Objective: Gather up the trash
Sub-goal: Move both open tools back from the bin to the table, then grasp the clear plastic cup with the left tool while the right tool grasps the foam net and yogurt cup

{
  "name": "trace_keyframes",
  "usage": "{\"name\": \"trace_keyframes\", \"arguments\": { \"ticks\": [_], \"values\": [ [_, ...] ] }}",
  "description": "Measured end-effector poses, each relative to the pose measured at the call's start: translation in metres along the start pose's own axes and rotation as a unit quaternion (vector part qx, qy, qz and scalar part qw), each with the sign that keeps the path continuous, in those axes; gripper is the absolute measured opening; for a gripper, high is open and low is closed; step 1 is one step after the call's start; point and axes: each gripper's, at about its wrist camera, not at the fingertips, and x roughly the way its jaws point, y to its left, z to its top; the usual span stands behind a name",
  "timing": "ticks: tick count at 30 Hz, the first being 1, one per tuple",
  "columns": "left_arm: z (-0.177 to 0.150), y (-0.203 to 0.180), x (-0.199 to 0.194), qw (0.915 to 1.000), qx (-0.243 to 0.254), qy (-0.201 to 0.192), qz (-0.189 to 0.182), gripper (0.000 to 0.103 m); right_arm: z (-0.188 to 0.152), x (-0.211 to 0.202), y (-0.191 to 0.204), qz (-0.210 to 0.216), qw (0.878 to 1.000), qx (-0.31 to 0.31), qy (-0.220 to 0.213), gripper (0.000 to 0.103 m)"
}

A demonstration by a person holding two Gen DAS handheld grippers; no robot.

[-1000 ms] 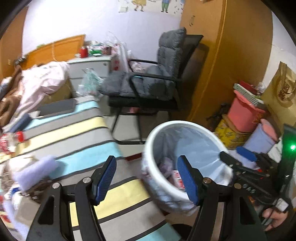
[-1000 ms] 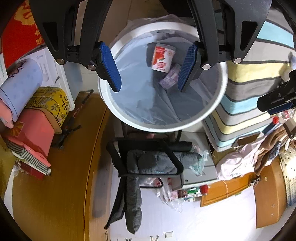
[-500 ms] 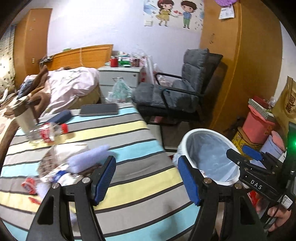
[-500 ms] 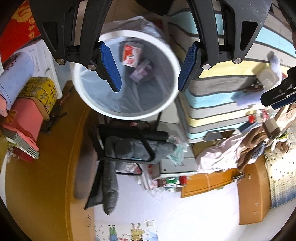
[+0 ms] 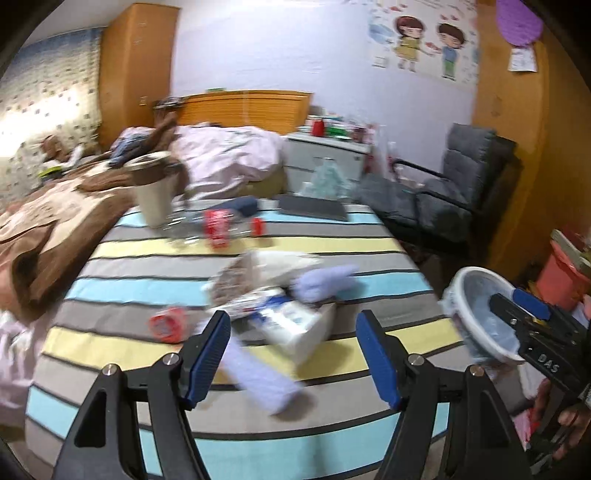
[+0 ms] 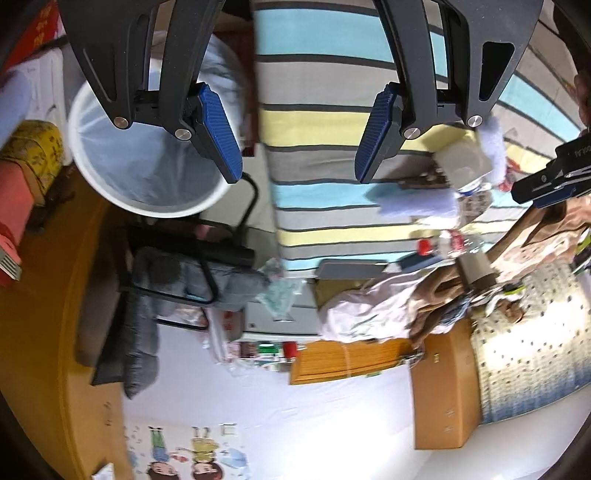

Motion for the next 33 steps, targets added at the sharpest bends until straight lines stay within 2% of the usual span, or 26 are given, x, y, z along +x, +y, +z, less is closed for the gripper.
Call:
{"name": "trace_keyframes", "arguments": {
  "ticks": [4,13,19,21,30,33],
  "values": [
    [-0.011,0.032,-0.004,0.9993,-0.024,0.004,0.027,0.073,-0.004,0.008,0.020,0.022,1.000,-0.013,0.013,0.065],
    [-0.032,0.076,-0.001,0.9975,-0.050,0.022,0.046,0.073,-0.014,0.022,0.066,0.074,0.995,-0.053,0.040,0.065],
    [-0.041,0.088,0.011,0.9977,-0.047,0.040,0.028,0.074,-0.019,0.030,0.088,0.097,0.991,-0.073,0.055,0.065],
    [-0.043,0.090,0.015,0.9979,-0.042,0.047,0.014,0.074,-0.020,0.034,0.095,0.095,0.990,-0.081,0.064,0.065],
    [-0.047,0.098,0.055,0.9945,-0.023,0.102,-0.002,0.074,-0.019,0.041,0.106,0.093,0.989,-0.091,0.072,0.065],
    [-0.043,0.097,0.060,0.9949,-0.016,0.099,-0.009,0.074,-0.019,0.043,0.111,0.092,0.988,-0.094,0.074,0.065]
  ]
}}
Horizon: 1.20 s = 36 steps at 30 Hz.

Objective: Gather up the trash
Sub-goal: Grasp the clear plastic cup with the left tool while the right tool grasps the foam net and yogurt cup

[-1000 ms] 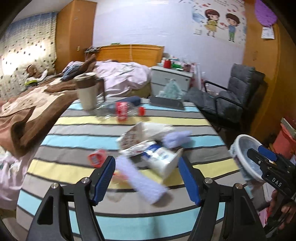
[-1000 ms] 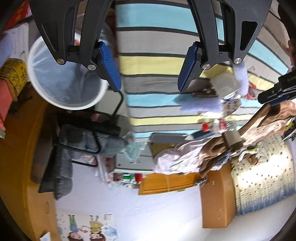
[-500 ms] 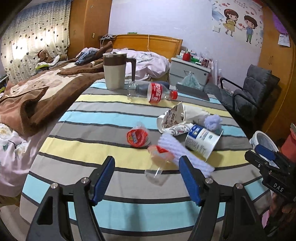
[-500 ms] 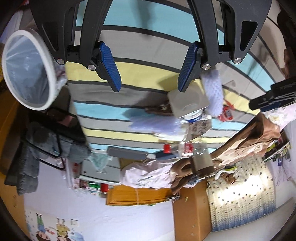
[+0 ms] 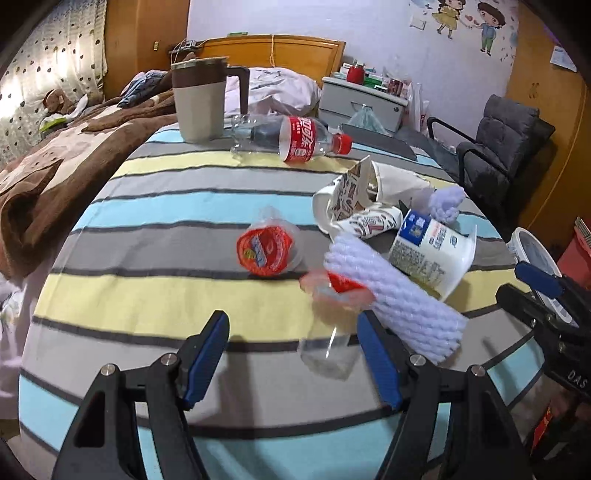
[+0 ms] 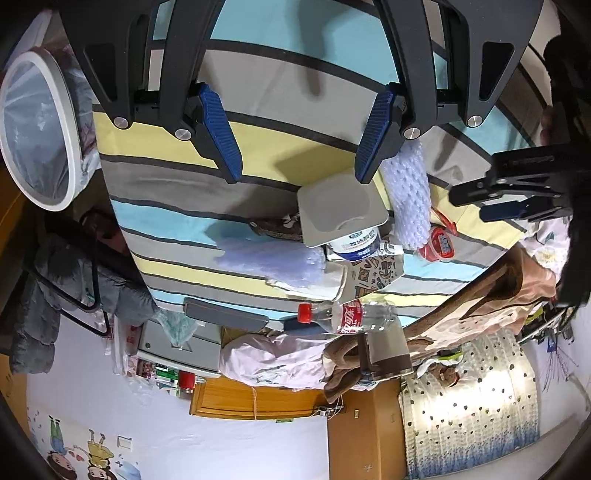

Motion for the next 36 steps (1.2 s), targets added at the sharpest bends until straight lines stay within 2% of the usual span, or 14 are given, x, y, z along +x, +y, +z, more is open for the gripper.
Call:
{"name": "trace_keyframes", "arguments": {
  "ticks": [3,5,9,10,17,26,36],
  "values": [
    [0.003,-0.004,0.004,0.9999,0.011,0.003,-0.010,0.073,0.001,0.002,0.002,0.001,1.000,0.000,0.000,0.065],
    [0.004,-0.005,0.006,0.9997,0.018,0.003,-0.014,0.067,0.001,0.002,0.004,-0.005,1.000,-0.005,0.001,0.065],
    [0.005,-0.003,0.008,0.9996,0.013,0.006,-0.023,0.037,0.004,0.003,0.009,0.002,1.000,-0.006,-0.001,0.065],
    [0.005,-0.001,0.009,0.9996,0.011,0.008,-0.023,0.034,0.005,0.004,0.010,0.003,1.000,-0.007,-0.002,0.065],
    [0.001,0.013,0.001,0.9998,-0.009,0.002,-0.019,0.034,0.009,0.007,0.024,0.027,0.999,-0.021,-0.004,0.065],
    [-0.010,0.039,-0.010,0.9994,-0.032,0.000,0.008,0.034,0.014,0.014,0.058,0.077,0.995,-0.061,-0.002,0.063],
    [-0.010,0.052,-0.011,0.9989,-0.046,0.001,0.005,0.034,0.018,0.041,0.070,0.073,0.993,-0.081,0.042,0.058]
  ]
}}
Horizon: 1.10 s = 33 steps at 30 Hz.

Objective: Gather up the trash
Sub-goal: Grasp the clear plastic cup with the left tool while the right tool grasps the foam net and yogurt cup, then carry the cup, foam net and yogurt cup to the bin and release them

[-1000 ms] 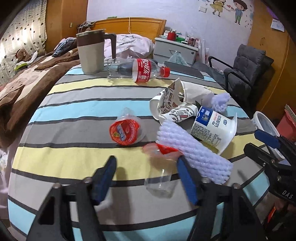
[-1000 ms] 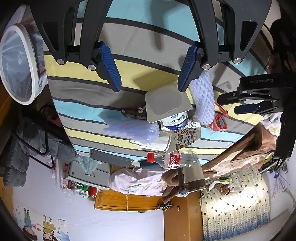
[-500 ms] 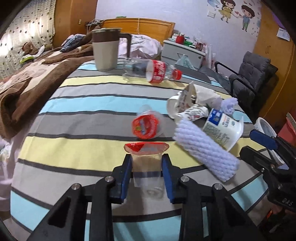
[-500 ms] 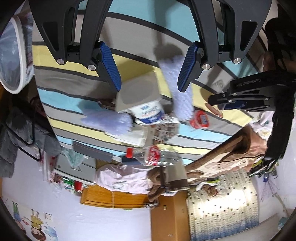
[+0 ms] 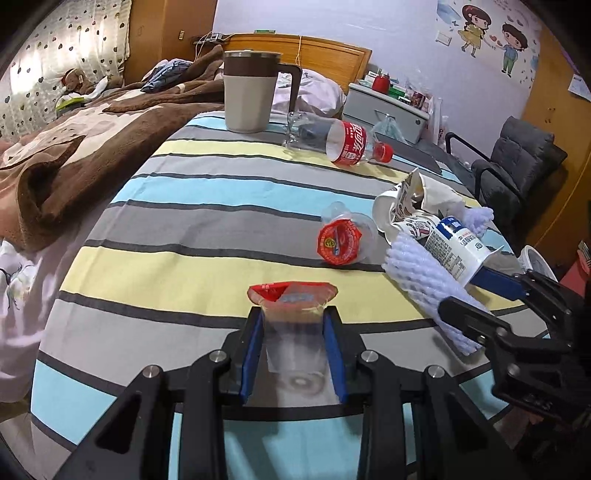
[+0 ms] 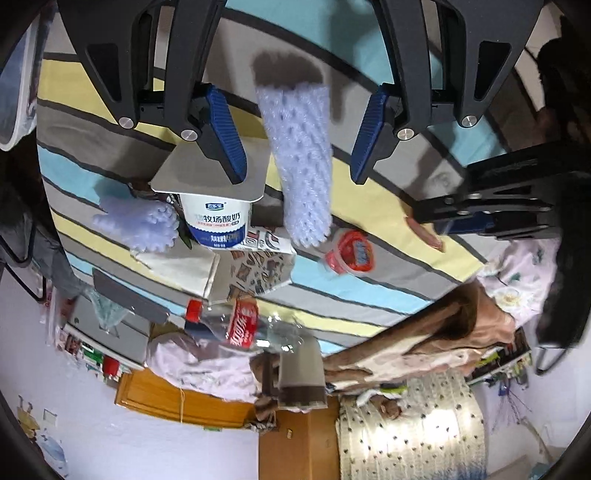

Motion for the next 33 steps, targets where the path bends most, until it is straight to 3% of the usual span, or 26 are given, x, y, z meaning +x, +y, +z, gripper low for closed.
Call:
{"name": "trace_keyframes", "arguments": {
  "ticks": [5,8,13,19,33],
  "values": [
    [0.000,0.000,0.002,1.0000,0.001,0.004,-0.002,0.038,-0.001,0.003,0.002,0.003,1.000,-0.004,0.011,0.056],
    [0.000,-0.001,0.002,1.0000,0.002,0.006,-0.007,0.045,0.000,0.007,0.001,0.005,1.000,-0.001,0.020,0.046],
    [0.000,-0.005,0.003,0.9999,0.004,0.008,0.004,0.047,-0.001,0.005,-0.002,0.006,1.000,0.005,0.019,0.041],
    [-0.003,-0.007,0.002,0.9999,0.001,0.009,0.010,0.030,-0.002,0.003,-0.006,0.007,1.000,0.017,0.013,0.034],
    [-0.001,-0.033,-0.016,0.9998,0.006,-0.015,0.009,0.031,-0.006,-0.018,-0.018,0.017,0.999,0.034,-0.016,0.031]
  ]
}}
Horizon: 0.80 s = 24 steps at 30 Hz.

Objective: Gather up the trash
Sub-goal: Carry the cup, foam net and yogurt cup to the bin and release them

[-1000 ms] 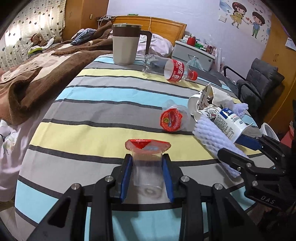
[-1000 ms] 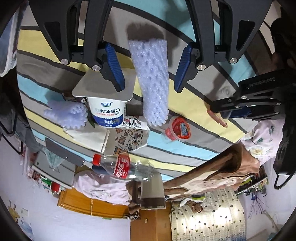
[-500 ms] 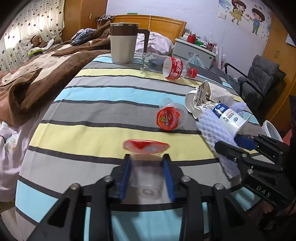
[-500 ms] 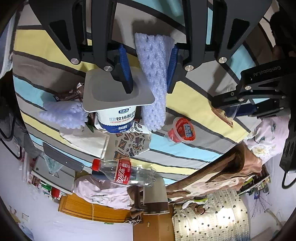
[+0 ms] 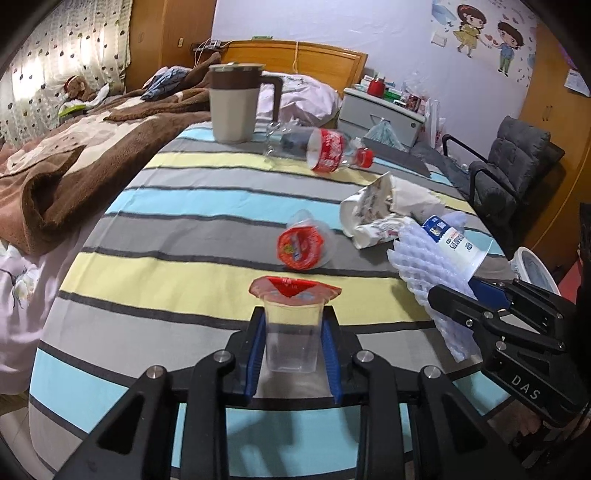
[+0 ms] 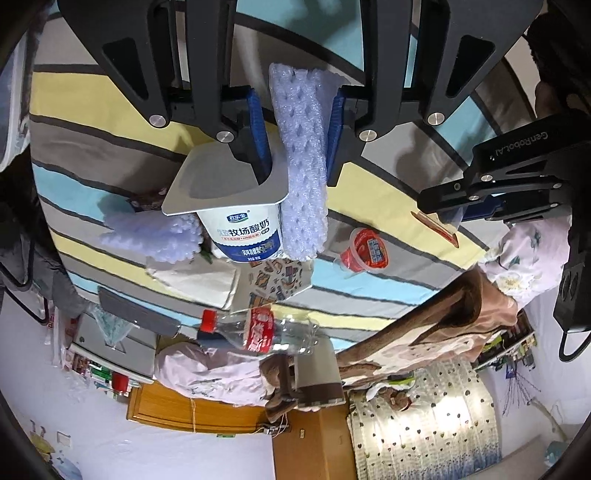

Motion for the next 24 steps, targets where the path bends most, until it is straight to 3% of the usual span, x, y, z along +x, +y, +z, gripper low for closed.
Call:
{"name": "trace_keyframes", "arguments": {
  "ticks": [24],
  "values": [
    [0.018,-0.103,-0.039,0.9941,0.080,-0.063,-0.038,0.031,-0.010,-0.064,-0.054,-0.071,0.992,0.060,-0.081,0.031]
  ]
}}
